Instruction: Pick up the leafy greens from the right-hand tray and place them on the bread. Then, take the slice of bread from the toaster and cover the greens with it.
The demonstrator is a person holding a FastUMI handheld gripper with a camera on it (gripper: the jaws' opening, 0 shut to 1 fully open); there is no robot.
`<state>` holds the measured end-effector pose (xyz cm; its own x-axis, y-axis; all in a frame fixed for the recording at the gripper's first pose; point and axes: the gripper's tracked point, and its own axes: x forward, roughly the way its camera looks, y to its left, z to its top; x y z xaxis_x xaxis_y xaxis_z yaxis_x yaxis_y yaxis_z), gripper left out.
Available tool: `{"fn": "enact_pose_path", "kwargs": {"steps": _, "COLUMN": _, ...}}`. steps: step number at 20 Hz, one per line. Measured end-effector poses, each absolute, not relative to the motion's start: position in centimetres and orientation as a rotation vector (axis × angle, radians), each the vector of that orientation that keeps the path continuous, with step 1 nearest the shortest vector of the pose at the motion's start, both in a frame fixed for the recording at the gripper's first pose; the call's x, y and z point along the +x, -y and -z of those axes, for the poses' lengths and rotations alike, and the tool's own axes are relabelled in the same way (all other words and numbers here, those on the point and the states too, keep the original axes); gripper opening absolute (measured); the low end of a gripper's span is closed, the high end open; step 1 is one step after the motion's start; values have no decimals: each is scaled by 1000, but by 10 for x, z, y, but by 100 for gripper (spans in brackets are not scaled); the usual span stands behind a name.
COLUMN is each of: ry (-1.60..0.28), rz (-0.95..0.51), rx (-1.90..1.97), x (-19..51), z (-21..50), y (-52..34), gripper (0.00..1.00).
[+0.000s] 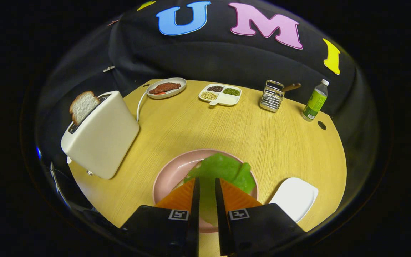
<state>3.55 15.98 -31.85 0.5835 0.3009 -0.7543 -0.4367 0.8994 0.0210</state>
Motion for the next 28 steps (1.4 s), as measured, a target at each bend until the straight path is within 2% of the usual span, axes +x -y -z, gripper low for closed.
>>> {"fn": "enact_pose_path", "kwargs": {"steps": 2, "ry": -840, "rz": -434, "rx": -169, "x": 34, "z": 317, "y": -162, "gripper": 29}}
{"fn": "enact_pose_path", "kwargs": {"steps": 3, "ry": -839, "rz": -441, "rx": -162, "x": 32, "z": 316, "y": -165, "gripper": 36}}
{"fn": "enact_pose_path", "kwargs": {"steps": 7, "ry": -791, "rz": -480, "rx": -131, "x": 26, "z": 293, "y": -179, "gripper": 99}}
{"fn": "enact_pose_path", "kwargs": {"steps": 11, "ry": -651, "rz": -535, "rx": -130, "x": 23, "z": 241, "y": -211, "gripper": 99}}
{"fn": "enact_pose_path", "kwargs": {"steps": 17, "ry": -462, "rz": -692, "rx": -139, "x": 10, "z": 159, "y": -289, "gripper": 99}}
{"fn": "enact_pose_path", "kwargs": {"steps": 23, "ry": -354, "rz": -805, "rx": -181, "x": -3, "z": 122, "y": -357, "gripper": 99}}
{"fn": "enact_pose_path", "kwargs": {"steps": 28, "ry": -375, "rz": -897, "rx": -193, "x": -23, "z": 132, "y": -409, "gripper": 100}}
